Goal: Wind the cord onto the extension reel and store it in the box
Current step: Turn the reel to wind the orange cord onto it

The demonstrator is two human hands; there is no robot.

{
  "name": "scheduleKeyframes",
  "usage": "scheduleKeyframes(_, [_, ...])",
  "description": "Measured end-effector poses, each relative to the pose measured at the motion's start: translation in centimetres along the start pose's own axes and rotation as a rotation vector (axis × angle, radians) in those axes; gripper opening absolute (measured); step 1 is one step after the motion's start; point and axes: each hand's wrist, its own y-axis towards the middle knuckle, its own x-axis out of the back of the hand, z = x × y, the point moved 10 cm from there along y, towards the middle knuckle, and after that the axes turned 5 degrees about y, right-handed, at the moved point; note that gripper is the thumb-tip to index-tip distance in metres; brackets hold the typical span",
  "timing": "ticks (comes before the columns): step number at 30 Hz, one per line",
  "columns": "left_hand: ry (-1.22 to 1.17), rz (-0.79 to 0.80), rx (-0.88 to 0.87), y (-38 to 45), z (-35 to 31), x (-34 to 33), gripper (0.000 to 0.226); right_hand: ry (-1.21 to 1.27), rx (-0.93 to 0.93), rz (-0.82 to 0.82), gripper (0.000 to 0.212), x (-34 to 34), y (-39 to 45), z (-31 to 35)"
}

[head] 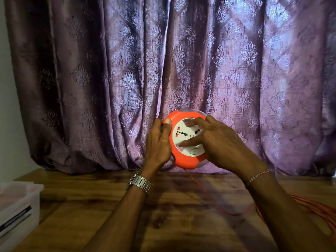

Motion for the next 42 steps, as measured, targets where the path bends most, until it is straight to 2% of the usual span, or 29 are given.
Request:
scheduleKeyframes(5, [0.002, 0.003, 0.003, 0.0, 0.1, -0.1, 0.049, 0.008, -0.136, -0.051, 0.056, 0.1, -0.4, -1.3])
scheduleKeyframes(9, [-0.008, -0.019, 0.021, 0.1, 0.4, 0.0, 0.041, 0.032, -0.25, -0.173, 0.067, 0.9, -0.6, -2.6])
scheduleKeyframes(16, [-0.049, -0.014, 0.011, 0.4, 0.3, 0.2, 0.041, -0.019, -0.153, -0.221, 0.062, 1.6, -0.4, -1.7])
scheduleKeyframes(18, [-0.067, -0.017, 0.021, 0.5, 0.3, 0.4, 0.045, 0.009, -0.153, -0.232, 0.056, 1.8, -0.5, -1.8])
scheduleKeyframes(21, [-0.043, -0.021, 0.014, 0.5, -0.1, 0.7, 0.038, 0.08, -0.074, -0.281, 0.025, 2.8, -0.5, -1.1])
scheduleKeyframes(22, [-0.034, -0.019, 0.013, 0.4, -0.2, 0.7, 0.036, 0.103, -0.03, -0.261, 0.021, 2.8, -0.4, -0.7])
scheduleKeyframes(25, [-0.028, -0.017, 0.004, 0.3, -0.3, 0.6, 0.035, 0.15, 0.022, -0.06, 0.046, 0.9, 0.1, 0.0])
scheduleKeyframes(28, [-0.011, -0.014, -0.008, 0.4, -0.3, 0.4, 0.036, 0.124, 0.004, 0.045, 0.055, -0.2, 0.2, 0.4])
scheduleKeyframes(35, [0.027, -0.003, -0.017, 0.3, -0.1, 0.0, 0.043, 0.042, -0.058, -0.012, 0.05, 0.1, -0.1, -0.3])
scheduleKeyframes(42, [0.032, 0.01, -0.029, 0.1, -0.3, -0.1, 0.049, -0.002, -0.256, -0.121, 0.065, 0.3, -0.7, -2.3])
